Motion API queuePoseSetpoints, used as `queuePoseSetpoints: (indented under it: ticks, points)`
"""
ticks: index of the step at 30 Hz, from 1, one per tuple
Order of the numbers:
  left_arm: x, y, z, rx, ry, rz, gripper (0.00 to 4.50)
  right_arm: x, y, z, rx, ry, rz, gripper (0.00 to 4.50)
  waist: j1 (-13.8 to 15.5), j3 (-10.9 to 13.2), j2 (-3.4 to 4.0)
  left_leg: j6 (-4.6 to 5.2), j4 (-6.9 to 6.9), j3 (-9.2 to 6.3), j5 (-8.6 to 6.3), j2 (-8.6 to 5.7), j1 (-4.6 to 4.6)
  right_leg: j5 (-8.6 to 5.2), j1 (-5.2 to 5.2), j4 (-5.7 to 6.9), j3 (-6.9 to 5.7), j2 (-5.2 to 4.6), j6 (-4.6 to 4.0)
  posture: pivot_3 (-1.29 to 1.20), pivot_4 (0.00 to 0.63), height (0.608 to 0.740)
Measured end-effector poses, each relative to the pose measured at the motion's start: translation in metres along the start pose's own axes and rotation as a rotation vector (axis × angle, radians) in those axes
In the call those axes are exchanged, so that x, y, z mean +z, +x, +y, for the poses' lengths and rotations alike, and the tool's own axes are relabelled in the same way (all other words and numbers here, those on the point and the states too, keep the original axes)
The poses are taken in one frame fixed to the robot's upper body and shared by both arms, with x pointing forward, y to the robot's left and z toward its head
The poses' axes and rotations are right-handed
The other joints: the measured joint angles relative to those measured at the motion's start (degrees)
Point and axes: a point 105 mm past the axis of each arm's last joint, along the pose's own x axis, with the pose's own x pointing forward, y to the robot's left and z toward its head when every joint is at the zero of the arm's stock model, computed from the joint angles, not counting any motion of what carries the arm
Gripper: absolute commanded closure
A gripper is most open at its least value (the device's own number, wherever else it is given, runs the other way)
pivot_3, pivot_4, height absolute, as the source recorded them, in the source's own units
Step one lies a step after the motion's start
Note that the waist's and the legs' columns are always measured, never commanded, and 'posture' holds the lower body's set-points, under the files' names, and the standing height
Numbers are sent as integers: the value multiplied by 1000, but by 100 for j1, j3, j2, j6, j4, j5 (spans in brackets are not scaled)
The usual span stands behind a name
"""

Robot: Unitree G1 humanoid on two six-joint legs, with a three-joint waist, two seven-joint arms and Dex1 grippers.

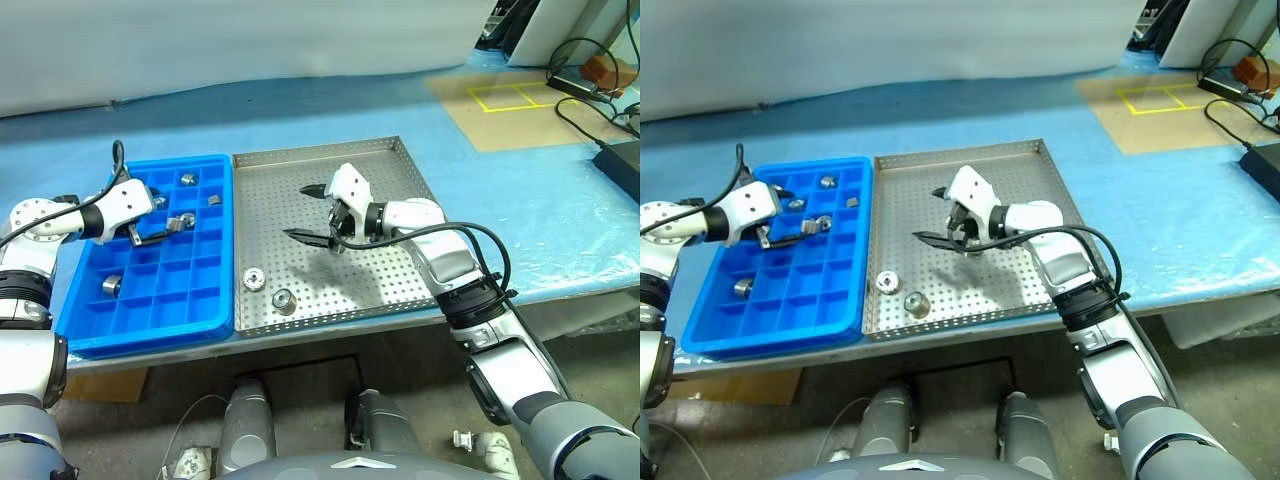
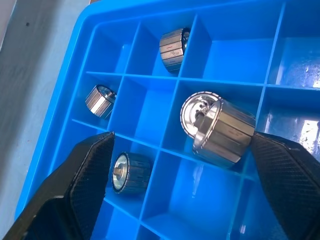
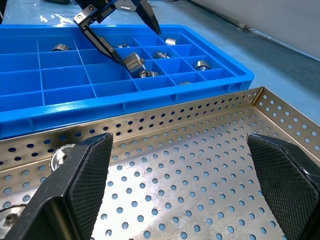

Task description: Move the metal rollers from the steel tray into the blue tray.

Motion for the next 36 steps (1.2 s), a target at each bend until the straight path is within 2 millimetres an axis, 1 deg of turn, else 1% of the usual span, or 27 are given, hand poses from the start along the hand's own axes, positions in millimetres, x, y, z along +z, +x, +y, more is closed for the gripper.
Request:
queuePoseSetpoints:
  ticks: [4, 13, 16, 19, 23, 26, 30, 34, 36]
  points:
    - [-3, 0, -1, 7, 2, 12, 28, 0, 1, 0, 2, 1, -2, 0, -1, 0, 0, 0, -1, 0, 0, 0, 1, 0, 0, -1, 0, 0, 0, -28, 150, 740]
    - [-3, 3, -4, 21, 22, 8, 28, 0, 1, 0, 0, 2, -1, 0, 3, -1, 1, 0, -1, 1, 0, -3, 5, 0, 3, 1, 3, -2, 1, -43, 150, 740]
    - [-3, 4, -7, 15, 22, 5, 619, -1, 0, 0, -5, 7, 2, 0, 5, -1, 2, 0, -1, 1, 0, -5, 7, 0, 5, 1, 3, -4, 1, -43, 150, 740]
    - [-3, 7, -11, -5, 22, 2, 1647, -2, 0, 0, -7, 11, 4, 0, 7, -1, 2, 0, -1, 1, 0, -5, 7, 0, 5, 2, 2, -4, 1, -43, 150, 740]
    - [-3, 10, -12, -4, 27, 8, 1647, -3, 0, 0, -8, 11, 5, 0, 13, -2, 3, -1, -2, 1, 0, -4, 14, -1, 7, 10, 2, -4, 2, -43, 150, 740]
    - [-3, 10, -12, -2, 28, 10, 1647, -3, 0, 0, -8, 11, 5, 0, 9, -2, 3, -1, -2, 1, 0, -4, 17, -16, 9, 10, 3, -5, 29, -44, 150, 740]
    - [-3, 10, -12, -2, 29, 9, 1647, -3, 0, 0, -8, 11, 5, 0, 12, -2, 4, -1, -2, 1, 0, -5, 17, -2, 10, 11, 2, -5, 5, -44, 150, 740]
    - [-3, 12, -12, 6, 26, 7, 1647, -2, 0, 0, -8, 11, 4, 0, 10, -3, 4, -1, -3, 0, 1, -4, 17, -4, 10, 11, 2, -5, 8, -43, 150, 740]
    - [-3, 11, -13, -3, 18, 3, 2014, -2, 0, 0, -9, 11, 4, 0, 1, -3, 4, -1, -2, 0, 0, -4, 17, -6, 9, 11, 3, -5, 13, -43, 150, 740]
